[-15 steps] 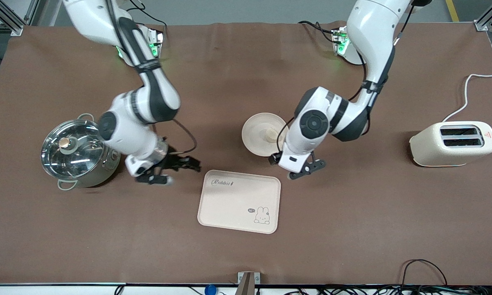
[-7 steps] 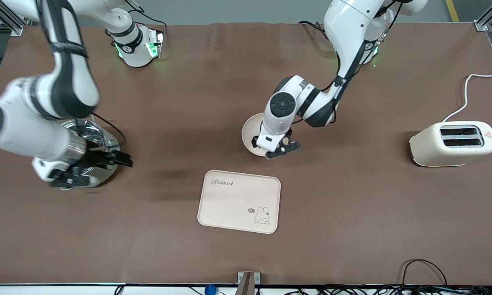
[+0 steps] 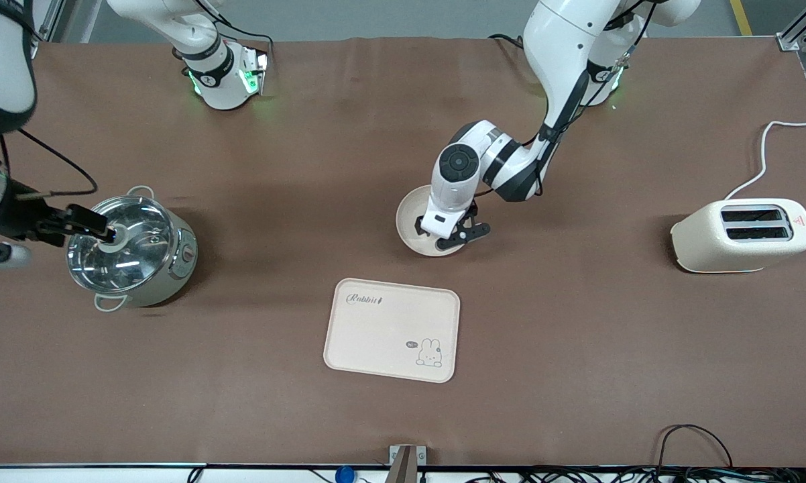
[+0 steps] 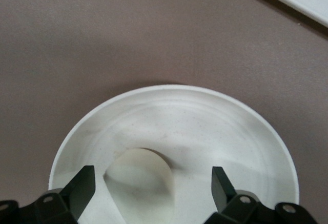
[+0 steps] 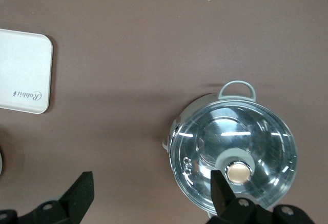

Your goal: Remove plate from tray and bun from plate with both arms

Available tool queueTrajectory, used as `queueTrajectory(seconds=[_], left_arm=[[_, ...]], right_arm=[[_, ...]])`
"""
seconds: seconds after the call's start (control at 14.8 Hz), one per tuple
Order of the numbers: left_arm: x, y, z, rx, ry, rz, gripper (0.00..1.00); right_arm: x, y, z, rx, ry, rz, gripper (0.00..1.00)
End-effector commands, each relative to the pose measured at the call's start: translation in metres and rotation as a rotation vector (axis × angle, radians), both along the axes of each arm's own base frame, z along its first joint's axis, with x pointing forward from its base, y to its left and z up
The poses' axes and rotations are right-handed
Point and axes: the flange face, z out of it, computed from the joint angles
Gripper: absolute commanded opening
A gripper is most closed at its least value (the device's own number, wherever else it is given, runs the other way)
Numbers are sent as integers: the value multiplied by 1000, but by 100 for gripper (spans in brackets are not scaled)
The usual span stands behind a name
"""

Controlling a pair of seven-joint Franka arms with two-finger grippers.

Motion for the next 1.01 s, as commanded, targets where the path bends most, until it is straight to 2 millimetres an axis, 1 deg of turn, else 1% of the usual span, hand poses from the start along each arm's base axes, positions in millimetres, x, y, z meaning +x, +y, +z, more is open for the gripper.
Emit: queueTrajectory(seconds=[0.0,0.07,0.14,0.2,0.27,0.34,0.41,0.61,0.68,0.74,0.81,0.88,0.95], left_arm=[[-5,2,4,0,-23,-5,100],[-5,2,4,0,-23,-2,99],[-5,1,4,0,-24,12,96],[-6,2,4,2,-23,21,88],[-7,1,4,1,-23,21,84],[-7,1,4,1,-23,21,82],[-8,1,3,3,-22,16,74],[-9,1,0,7,-21,1,46],[-9,1,0,9,-22,-6,36],[-8,2,-1,19,-30,-20,33],[-9,2,-2,23,-32,-24,30],[-8,3,-4,27,-29,-27,30],[-8,3,-7,28,-28,-29,29]], right_arm=[[-33,5,37,-20,17,-37,100],[-43,5,52,-23,-4,-33,100],[-50,9,61,-30,-21,-29,100],[-55,8,68,-29,-30,-32,100],[-62,8,74,-28,-22,-37,100],[-70,7,74,-26,-1,-38,100],[-73,7,74,-25,6,-39,100],[-73,12,81,-29,5,-23,100],[-72,14,93,-47,-21,-10,100],[-70,13,109,-66,-50,-9,100],[-63,18,110,-83,-43,-3,100],[-62,20,107,-107,-35,-4,100],[-62,18,105,-123,-28,-23,100]])
